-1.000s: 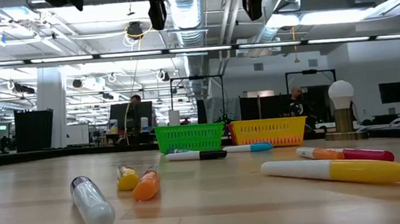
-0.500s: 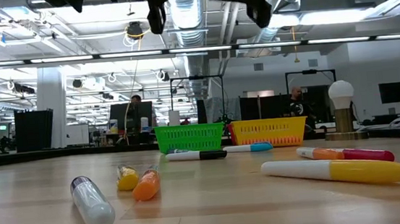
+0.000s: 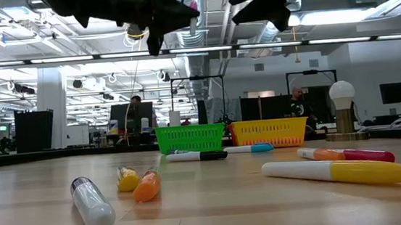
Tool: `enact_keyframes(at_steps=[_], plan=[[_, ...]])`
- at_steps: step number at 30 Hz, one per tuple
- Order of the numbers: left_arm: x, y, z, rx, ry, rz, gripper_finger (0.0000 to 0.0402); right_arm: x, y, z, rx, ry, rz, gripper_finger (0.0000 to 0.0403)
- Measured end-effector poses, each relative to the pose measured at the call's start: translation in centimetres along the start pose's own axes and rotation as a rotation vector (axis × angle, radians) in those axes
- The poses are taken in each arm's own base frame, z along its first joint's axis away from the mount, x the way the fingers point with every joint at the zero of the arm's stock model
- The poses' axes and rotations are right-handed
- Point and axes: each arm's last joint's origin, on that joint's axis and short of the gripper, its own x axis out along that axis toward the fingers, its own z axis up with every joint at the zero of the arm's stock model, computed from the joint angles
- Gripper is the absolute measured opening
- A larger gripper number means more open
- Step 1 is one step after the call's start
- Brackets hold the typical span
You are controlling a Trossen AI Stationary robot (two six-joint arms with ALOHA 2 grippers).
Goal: Pick & Place Markers
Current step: Put the small pink highlighter pen into the blue bin
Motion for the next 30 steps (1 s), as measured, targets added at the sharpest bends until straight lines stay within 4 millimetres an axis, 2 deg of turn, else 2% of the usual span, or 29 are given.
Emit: enact_keyframes(at_steps=[5,8,14,18,21,25,30], plan=[[-0.3,2.1,0.7,0.053,0.027,0.061,0.0038,-2.1,-0.8,0.8,0.0,-0.068,-0.137,0.0162],[-0.5,3.4,2.1,0.115,0.025,0.112,0.0038,-3.7,-1.3,1.0,-0.001,-0.091,-0.216,0.016],[-0.8,6.1,4.6,0.208,-0.017,0.209,0.0038,-6.3,-1.7,1.2,-0.007,-0.107,-0.263,0.0155],[0.6,8.0,4.8,0.237,0.028,0.199,0.0038,-7.6,-2.0,1.1,-0.01,-0.111,-0.298,0.0149],[2.3,9.7,4.3,0.26,0.161,0.219,0.0038,-8.5,-2.3,1.0,-0.009,-0.109,-0.329,0.0145],[4.1,13.2,4.1,0.284,0.321,0.282,0.0038,-9.9,-2.6,0.7,0.018,-0.106,-0.358,0.0137],[4.9,18.0,4.9,0.289,0.393,0.356,0.0038,-10.9,-3.2,-0.4,0.072,-0.111,-0.359,0.013]])
